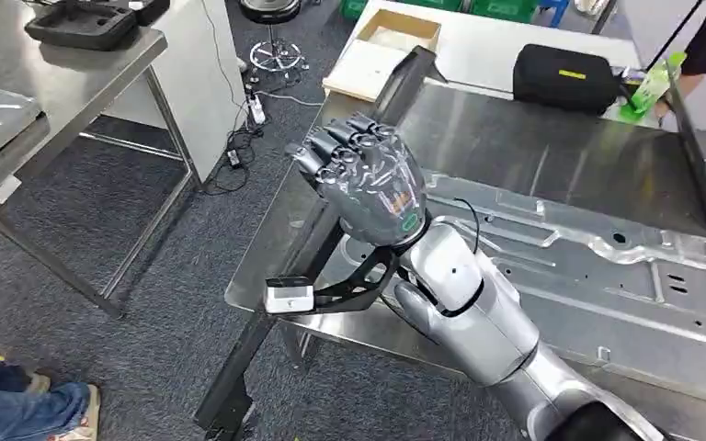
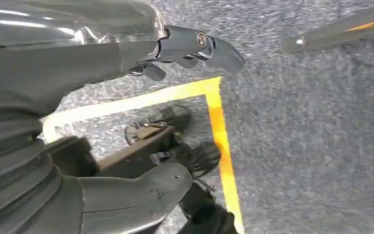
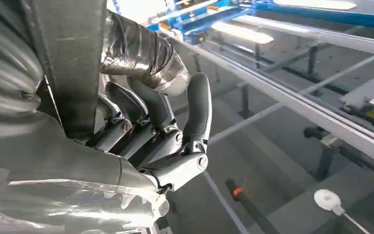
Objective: Take the parts from the cabinet and place them on the table.
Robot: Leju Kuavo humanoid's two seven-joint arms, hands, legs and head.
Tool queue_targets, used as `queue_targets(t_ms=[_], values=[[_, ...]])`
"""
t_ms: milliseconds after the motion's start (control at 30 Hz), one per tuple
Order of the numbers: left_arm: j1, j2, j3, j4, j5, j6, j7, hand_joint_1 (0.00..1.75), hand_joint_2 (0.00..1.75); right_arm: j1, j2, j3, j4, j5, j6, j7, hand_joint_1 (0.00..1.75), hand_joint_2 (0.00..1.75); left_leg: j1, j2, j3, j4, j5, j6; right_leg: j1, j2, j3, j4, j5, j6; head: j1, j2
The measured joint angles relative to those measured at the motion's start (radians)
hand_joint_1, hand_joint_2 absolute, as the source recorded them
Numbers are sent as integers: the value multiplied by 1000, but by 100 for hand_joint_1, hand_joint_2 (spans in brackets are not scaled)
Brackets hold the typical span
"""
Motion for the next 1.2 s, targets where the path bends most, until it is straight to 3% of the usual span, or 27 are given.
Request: queue_targets(t_ms=[67,100,133,167,200,233,267,300,400,433,467,500,567,600,633,667,733,767,800,900,933,967,1000,1033,1100,1133,1200], values=[[6,3,0,0,-2,0,0,0,175,2,0,-3,4,-1,0,0,175,175,-5,27,0,0,-2,3,-6,-24,-72,147,-65,7,0,0],[8,5,0,0,-2,0,0,0,175,5,-1,-5,8,-1,0,0,175,175,-5,42,-1,1,-3,4,-8,-28,-97,194,-77,9,0,0],[9,6,0,0,-3,0,0,0,175,9,-3,-10,11,-2,-2,0,175,175,-5,57,0,1,-4,3,-8,-32,-99,196,-63,10,0,0],[8,6,0,0,-3,0,0,0,175,10,-4,-14,15,-3,-3,0,175,175,-5,67,1,1,-6,3,-8,-35,-78,153,-31,9,0,0],[7,6,-1,0,-4,0,0,0,175,10,-5,-19,18,-4,-4,0,175,175,-5,78,4,1,-8,0,-8,-43,-34,73,12,5,1,0],[6,6,-1,0,-5,-1,0,0,175,9,-6,-23,18,-6,-5,0,175,175,-5,88,8,1,-11,-3,-5,-67,15,-16,50,-1,0,0],[7,6,-2,0,-5,-1,0,0,175,9,-6,-26,18,-8,-6,0,175,175,-8,95,13,-1,-14,-7,5,-126,46,-82,52,-9,1,0],[6,6,-2,0,-5,-1,0,0,175,8,-6,-27,19,-11,-7,0,175,175,-17,104,14,2,-19,-14,19,-134,50,-91,51,-19,0,0],[6,7,-2,0,-5,-2,0,0,175,9,-8,-30,23,-12,-10,0,175,175,-19,138,28,-10,-22,-29,21,-90,45,-91,51,-34,1,0],[4,6,-2,0,-5,-2,0,0,175,10,-8,-31,22,-12,-10,0,175,175,-16,139,28,-8,-31,-38,9,-76,55,-104,58,-45,-1,0],[3,8,-2,0,-5,-2,0,0,175,8,-9,-32,23,-12,-12,0,175,175,-13,91,27,12,-47,-40,9,-64,59,-110,61,-49,0,0],[2,8,-2,0,-6,-2,-1,0,175,7,-8,-33,24,-12,-12,0,175,175,-11,52,5,66,-83,-39,6,-54,59,-110,62,-56,-2,0],[8,9,-2,0,-6,-2,0,0,175,10,-6,-33,27,-12,-12,0,175,175,-12,20,-73,226,-154,-39,8,-25,59,-110,61,-60,-2,0],[10,9,-2,0,-6,-2,0,0,175,12,-6,-33,30,-12,-12,0,175,175,-12,17,-105,284,-169,-39,10,-9,59,-108,61,-61,-2,0],[12,10,-2,0,-6,-2,0,0,175,13,-7,-33,32,-12,-12,0,175,175,-12,16,-119,300,-158,-38,12,7,59,-107,61,-61,-2,0],[12,10,-2,0,-6,-2,0,0,175,14,-7,-33,34,-12,-12,0,175,175,-12,15,-110,268,-124,-35,13,23,60,-105,60,-61,-2,0],[10,12,-2,0,-5,-2,0,0,175,14,-6,-33,34,-12,-12,0,175,175,-13,-5,-44,104,-21,-25,14,54,61,-98,59,-59,-2,0],[10,13,-2,0,-5,-2,0,0,175,14,-6,-33,34,-12,-12,0,175,175,-12,-51,-16,26,6,-17,11,65,59,-94,57,-57,-2,0],[10,16,-2,0,-5,-2,0,0,175,13,-7,-33,34,-12,-12,0,175,175,-7,-79,-8,10,-4,-15,17,75,53,-88,56,-52,-1,0],[7,16,-2,0,-6,-3,0,0,175,16,-8,-34,35,-12,-14,0,175,175,-19,-53,-1,3,-3,-12,0,107,44,-96,66,-32,-2,0],[5,14,-3,0,-6,-3,0,0,175,15,-9,-35,35,-12,-15,0,175,175,-7,-39,4,-11,5,-4,9,116,42,-97,67,-23,-2,0],[3,13,-3,0,-6,-3,0,0,175,16,-9,-38,35,-13,-16,0,175,175,-7,-25,9,-20,10,1,9,67,39,-84,58,-23,-1,0],[1,13,-3,0,-7,-3,-2,0,175,14,-9,-42,36,-14,-17,0,175,175,-7,-21,12,-24,11,5,10,12,21,-46,30,-19,5,0],[2,13,-3,0,-7,-3,-3,0,175,14,-9,-45,37,-18,-17,3,175,175,-9,-10,13,-24,11,8,6,-12,-11,19,-8,-13,5,0],[7,16,-3,0,-8,-3,-3,0,175,20,-10,-54,47,-30,-18,11,175,175,-10,9,12,-23,9,8,-6,-26,-80,156,-62,-3,6,0],[8,17,-3,0,-9,-2,-3,0,175,25,-12,-63,56,-39,-20,14,175,175,-9,17,12,-22,8,7,-13,-30,-96,185,-58,2,5,0],[9,17,-3,0,-10,-3,-5,0,175,27,-20,-86,74,-57,-23,21,175,175,-8,24,14,-19,4,3,-23,-34,-53,102,3,9,5,0]])
